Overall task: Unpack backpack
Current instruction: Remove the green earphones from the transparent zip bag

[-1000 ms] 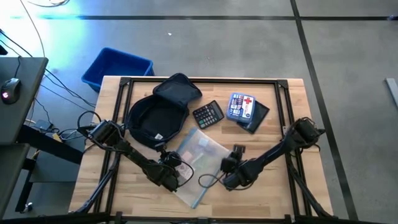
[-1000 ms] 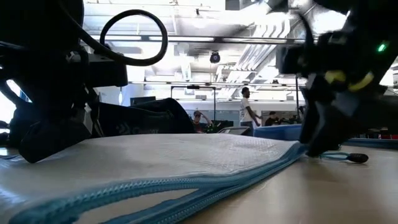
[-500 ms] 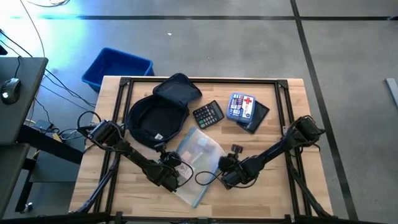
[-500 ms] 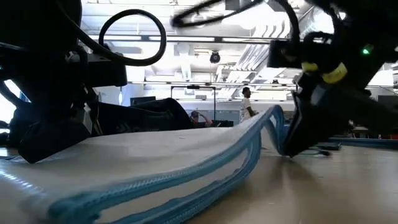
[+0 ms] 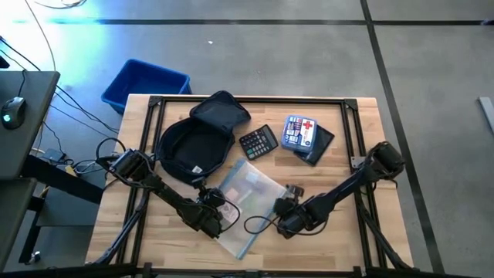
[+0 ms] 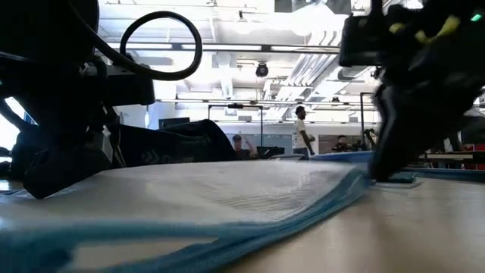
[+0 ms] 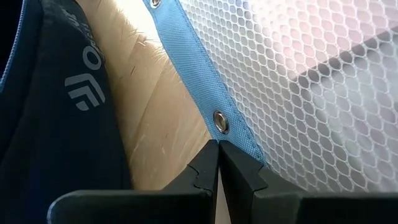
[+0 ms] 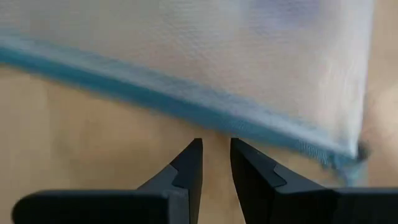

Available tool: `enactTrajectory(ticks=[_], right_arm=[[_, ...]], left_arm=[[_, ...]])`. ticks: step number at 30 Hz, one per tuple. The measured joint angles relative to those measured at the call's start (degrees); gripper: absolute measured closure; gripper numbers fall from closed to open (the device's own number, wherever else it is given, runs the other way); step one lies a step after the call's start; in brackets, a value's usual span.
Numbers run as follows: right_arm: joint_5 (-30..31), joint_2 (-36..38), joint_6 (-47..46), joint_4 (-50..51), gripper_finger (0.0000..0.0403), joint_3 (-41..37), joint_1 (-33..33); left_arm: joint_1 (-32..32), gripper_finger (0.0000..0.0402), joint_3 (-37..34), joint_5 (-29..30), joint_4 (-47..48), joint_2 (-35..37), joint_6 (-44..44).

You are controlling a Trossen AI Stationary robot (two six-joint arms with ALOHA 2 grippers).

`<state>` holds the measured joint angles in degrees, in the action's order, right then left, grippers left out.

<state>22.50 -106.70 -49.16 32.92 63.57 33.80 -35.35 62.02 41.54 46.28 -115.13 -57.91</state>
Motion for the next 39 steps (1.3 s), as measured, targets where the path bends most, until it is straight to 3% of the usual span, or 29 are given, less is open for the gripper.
enactTrajectory(ticks=[6,14,20,29,36,39], right_arm=[[-1.73,0.11,-4.07,-0.03,0.0337,0.00,0.74],[2.22,0.18,-8.72,-5.24,0.0337,-4.74,-0.39],[3.61,0.24,-6.61,-13.98,0.0337,-7.86,-0.79],[5.45,0.16,-4.79,-14.36,0.0337,-5.80,-0.48],[-0.06,0.16,-4.78,-14.23,0.0337,-5.77,-0.39],[1.12,0.16,-4.77,-14.24,0.0337,-5.77,-0.33]], left_arm=[[0.00,0.0401,0.00,0.00,0.01,0.00,-0.39],[0.00,0.0401,0.00,0.04,0.02,0.00,-0.48],[0.00,0.0401,0.00,0.12,-0.01,-0.01,-0.48],[-0.07,0.0401,0.00,0.33,0.00,-0.04,-0.50],[-0.11,0.0401,0.00,0.37,-0.02,-0.04,-0.48],[-0.11,0.0401,0.00,0.37,-0.02,-0.04,-0.48]])
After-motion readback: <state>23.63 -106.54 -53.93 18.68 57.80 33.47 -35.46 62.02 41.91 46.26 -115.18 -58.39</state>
